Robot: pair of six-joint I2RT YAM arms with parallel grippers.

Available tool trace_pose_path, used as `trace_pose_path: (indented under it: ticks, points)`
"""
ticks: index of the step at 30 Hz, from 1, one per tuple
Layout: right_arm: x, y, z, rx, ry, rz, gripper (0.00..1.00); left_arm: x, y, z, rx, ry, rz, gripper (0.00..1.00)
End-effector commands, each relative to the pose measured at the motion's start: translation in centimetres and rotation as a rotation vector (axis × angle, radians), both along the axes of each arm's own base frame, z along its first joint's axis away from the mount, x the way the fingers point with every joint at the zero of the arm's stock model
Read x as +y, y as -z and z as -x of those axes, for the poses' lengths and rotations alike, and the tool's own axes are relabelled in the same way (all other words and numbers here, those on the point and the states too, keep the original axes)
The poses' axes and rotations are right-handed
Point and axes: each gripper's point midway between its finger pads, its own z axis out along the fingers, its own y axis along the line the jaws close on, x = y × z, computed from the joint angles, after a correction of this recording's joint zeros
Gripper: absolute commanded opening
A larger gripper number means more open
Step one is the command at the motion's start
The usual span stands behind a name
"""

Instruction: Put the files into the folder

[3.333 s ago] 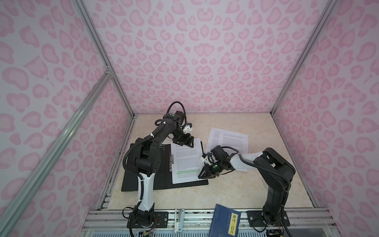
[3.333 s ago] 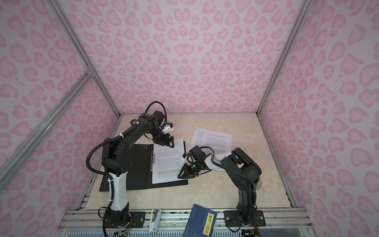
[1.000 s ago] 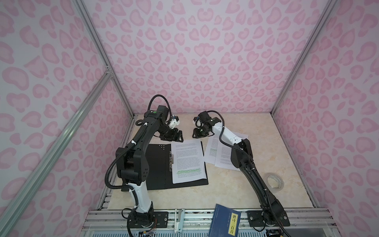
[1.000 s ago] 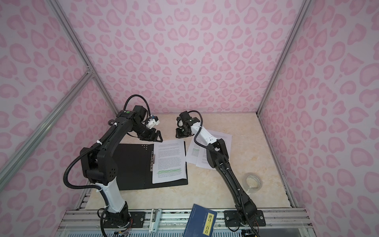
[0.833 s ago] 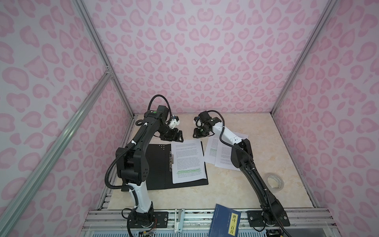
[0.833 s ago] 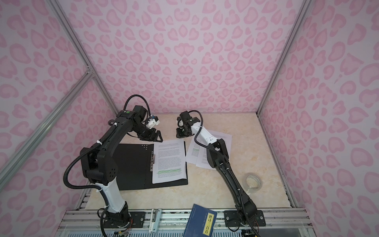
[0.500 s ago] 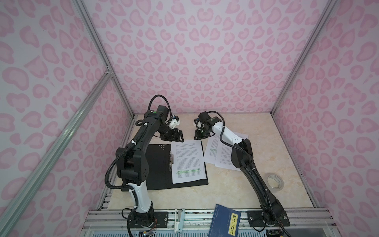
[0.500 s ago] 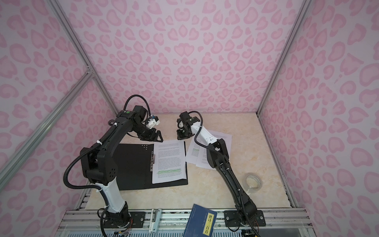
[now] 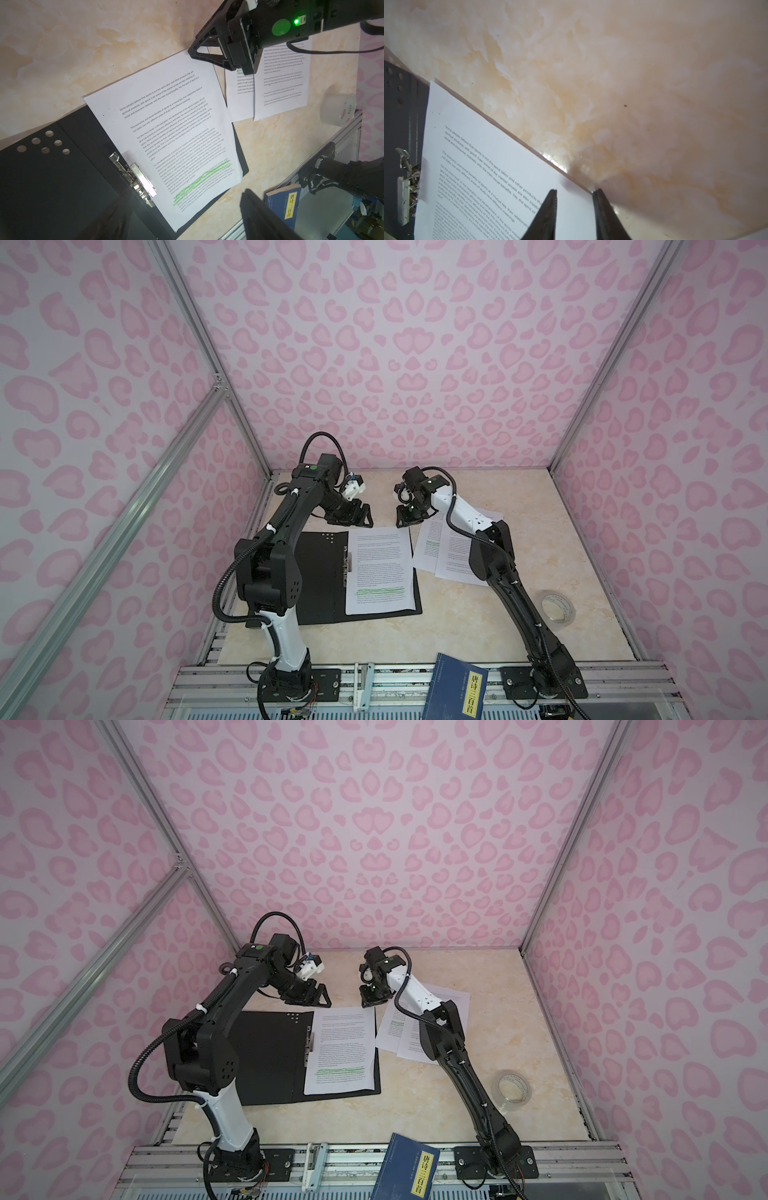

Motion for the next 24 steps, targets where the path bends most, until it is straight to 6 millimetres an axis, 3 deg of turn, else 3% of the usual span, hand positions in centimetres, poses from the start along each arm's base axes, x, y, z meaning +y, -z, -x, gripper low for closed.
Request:
trace_pose_path:
  ticks: [1, 5, 11, 24]
  points:
    - [-0.5, -0.1, -0.1, 0.003, 0.006, 0.008, 0.36, -0.3, -0.5, 0.0, -0.01, -0.001, 0.023, 0.84]
    - [-0.3, -0.9, -0.9, -0.018, 0.03, -0.025, 0.37, -0.2, -0.8, -0.1, -0.018, -0.003, 0.021, 0.84]
    - [1.7, -2.4, -2.1, -0.054, 0.045, -0.131, 0.38, 0.1, -1.2, -0.2, -0.033, -0.009, 0.012, 0.84]
    - [5.1, -0.5, -2.2, -0.031, 0.046, -0.22, 0.37, 0.8, -1.7, -0.1, -0.042, -0.02, 0.008, 0.84]
